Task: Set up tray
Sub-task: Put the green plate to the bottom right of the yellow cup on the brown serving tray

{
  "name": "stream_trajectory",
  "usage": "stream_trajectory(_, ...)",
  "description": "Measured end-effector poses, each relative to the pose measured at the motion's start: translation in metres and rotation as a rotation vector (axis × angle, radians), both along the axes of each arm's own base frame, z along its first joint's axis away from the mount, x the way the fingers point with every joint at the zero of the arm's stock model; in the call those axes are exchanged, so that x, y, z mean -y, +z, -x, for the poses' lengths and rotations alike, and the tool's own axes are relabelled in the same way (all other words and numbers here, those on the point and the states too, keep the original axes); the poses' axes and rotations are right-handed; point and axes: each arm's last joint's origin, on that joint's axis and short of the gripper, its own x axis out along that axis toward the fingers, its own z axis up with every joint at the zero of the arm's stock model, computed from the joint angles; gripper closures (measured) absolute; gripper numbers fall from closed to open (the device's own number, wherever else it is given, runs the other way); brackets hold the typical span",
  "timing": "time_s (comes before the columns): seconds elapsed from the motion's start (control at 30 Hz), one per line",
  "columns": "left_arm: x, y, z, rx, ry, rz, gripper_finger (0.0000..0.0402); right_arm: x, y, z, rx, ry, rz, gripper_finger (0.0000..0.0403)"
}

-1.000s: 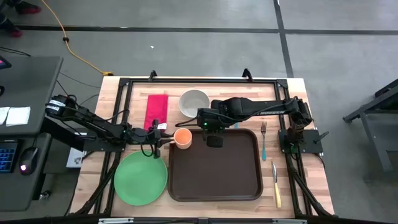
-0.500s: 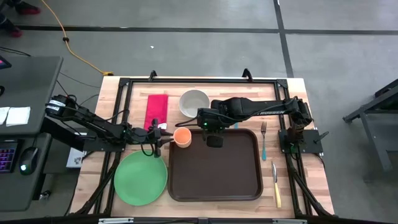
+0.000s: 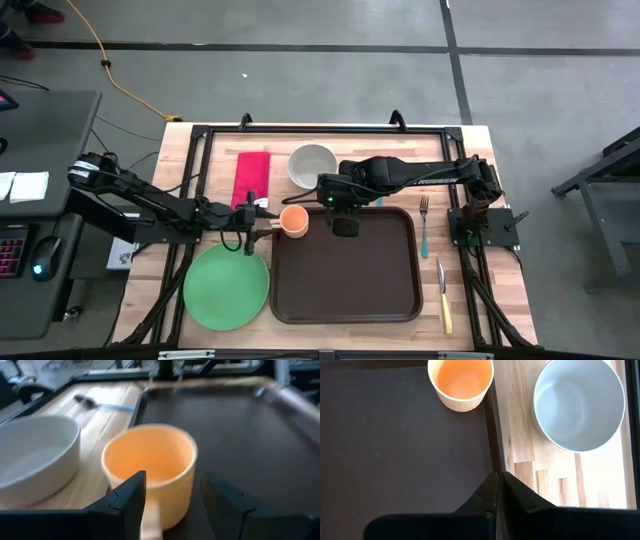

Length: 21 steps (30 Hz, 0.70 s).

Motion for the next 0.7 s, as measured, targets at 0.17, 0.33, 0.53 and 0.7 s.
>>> stream_trajectory(0.17,-0.002,0.004,0.011,-0.046,-0.024,-0.001,0.0187,0.0,0.0,0.0,0.0,0.0,0.0,0.0402)
stream_trajectory(0.33,-0.004,0.012,0.026,-0.053,-0.045,0.052,0.0185,0.0,0.0,0.001,-0.007,0.004,0.001,0.0402)
stream_trajectory(0.53,-0.005,0.032,0.045,0.063,-0.175,0.159,0.0186,0.0,-0.001,0.001,-0.022,0.045,0.018,0.0402)
stream_trajectory(0.7,-0.008,0.063,0.064,0.066,-0.205,0.216,0.0187,0.004,-0.001,0.001,-0.028,0.073,0.033,0.0402)
